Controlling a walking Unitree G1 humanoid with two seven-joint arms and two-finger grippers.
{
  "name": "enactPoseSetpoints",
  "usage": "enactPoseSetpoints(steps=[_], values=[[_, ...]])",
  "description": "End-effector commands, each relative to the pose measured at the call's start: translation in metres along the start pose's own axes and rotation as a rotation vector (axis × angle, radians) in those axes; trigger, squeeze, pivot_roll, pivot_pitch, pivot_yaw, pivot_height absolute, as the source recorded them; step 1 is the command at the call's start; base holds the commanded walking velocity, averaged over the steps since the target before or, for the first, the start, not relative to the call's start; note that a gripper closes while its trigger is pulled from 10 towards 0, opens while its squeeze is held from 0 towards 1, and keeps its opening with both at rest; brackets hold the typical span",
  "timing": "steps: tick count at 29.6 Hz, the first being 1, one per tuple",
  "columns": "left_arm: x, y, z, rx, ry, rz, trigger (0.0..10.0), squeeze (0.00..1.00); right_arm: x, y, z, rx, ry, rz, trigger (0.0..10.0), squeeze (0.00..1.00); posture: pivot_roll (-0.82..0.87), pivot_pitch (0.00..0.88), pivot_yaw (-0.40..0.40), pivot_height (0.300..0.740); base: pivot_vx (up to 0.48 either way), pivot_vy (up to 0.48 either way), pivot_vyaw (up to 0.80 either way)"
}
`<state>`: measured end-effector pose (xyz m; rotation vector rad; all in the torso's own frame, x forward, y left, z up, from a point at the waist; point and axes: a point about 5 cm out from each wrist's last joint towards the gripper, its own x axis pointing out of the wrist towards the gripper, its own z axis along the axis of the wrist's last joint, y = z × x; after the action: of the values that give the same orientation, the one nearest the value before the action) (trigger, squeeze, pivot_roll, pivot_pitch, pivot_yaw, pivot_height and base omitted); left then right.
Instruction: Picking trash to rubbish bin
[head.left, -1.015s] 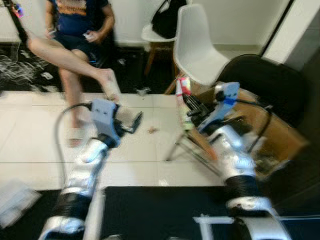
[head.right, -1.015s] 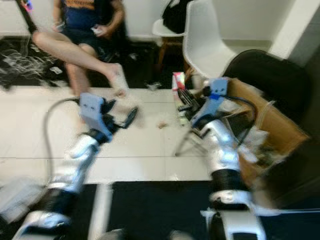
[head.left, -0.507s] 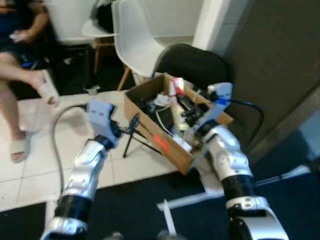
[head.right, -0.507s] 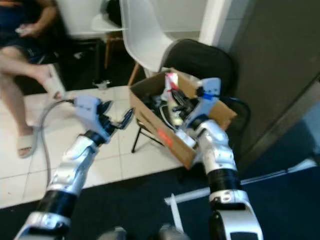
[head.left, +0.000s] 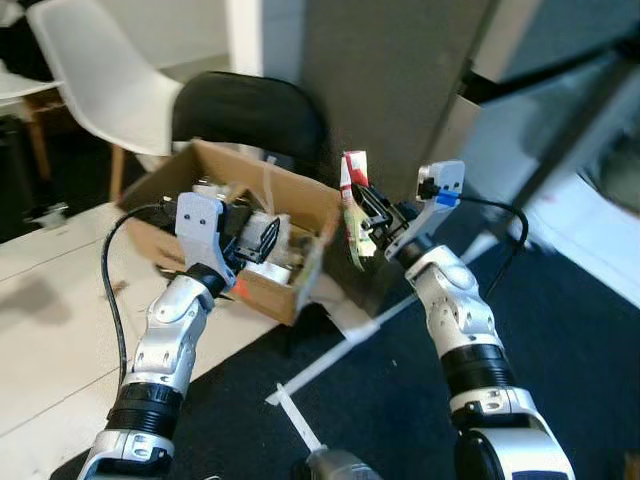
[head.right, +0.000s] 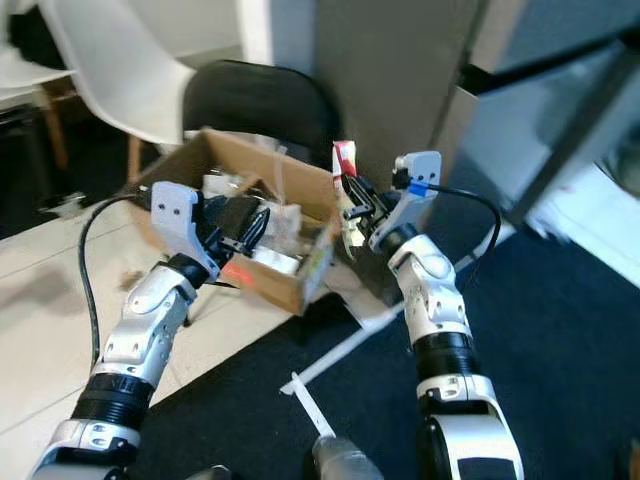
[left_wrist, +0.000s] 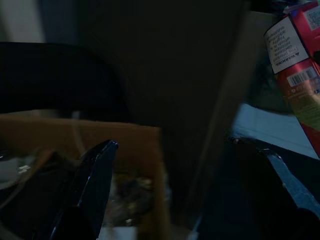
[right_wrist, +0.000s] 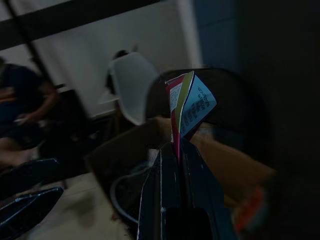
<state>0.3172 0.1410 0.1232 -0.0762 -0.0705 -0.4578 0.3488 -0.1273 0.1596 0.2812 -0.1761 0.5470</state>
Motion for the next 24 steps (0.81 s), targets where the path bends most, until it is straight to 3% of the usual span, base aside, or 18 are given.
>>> enactPoseSetpoints(steps=[1,9,17,24], values=[[-0.0013,-0.0001,-0.0013,-0.001,0.002,0.001,10.0,0.0,0.0002,0.0014,-0.0018,0.007,0.006,0.006,10.0,0.0,0.03,0.0,-0.033,0.74,0.0,0.0,-0.8],[-0.0014,-0.0002,-0.0013,-0.004,-0.005,0.005,10.0,0.0,-0.0001,0.0013,-0.0018,0.01,0.003,0.006,10.0,0.0,0.04,0.0,-0.036,0.74,0.0,0.0,-0.77],[-0.0023,0.0001,-0.0008,0.0,-0.014,0.011,10.0,0.0,-0.0003,0.0013,-0.0014,0.009,-0.004,0.004,10.0,0.0,0.04,0.0,-0.036,0.74,0.0,0.0,0.0],[-0.0025,0.0003,-0.0008,0.003,-0.012,0.012,10.0,0.0,-0.0005,0.0014,-0.001,0.01,-0.008,0.009,10.0,0.0,0.04,0.0,-0.03,0.74,0.275,0.0,0.0]])
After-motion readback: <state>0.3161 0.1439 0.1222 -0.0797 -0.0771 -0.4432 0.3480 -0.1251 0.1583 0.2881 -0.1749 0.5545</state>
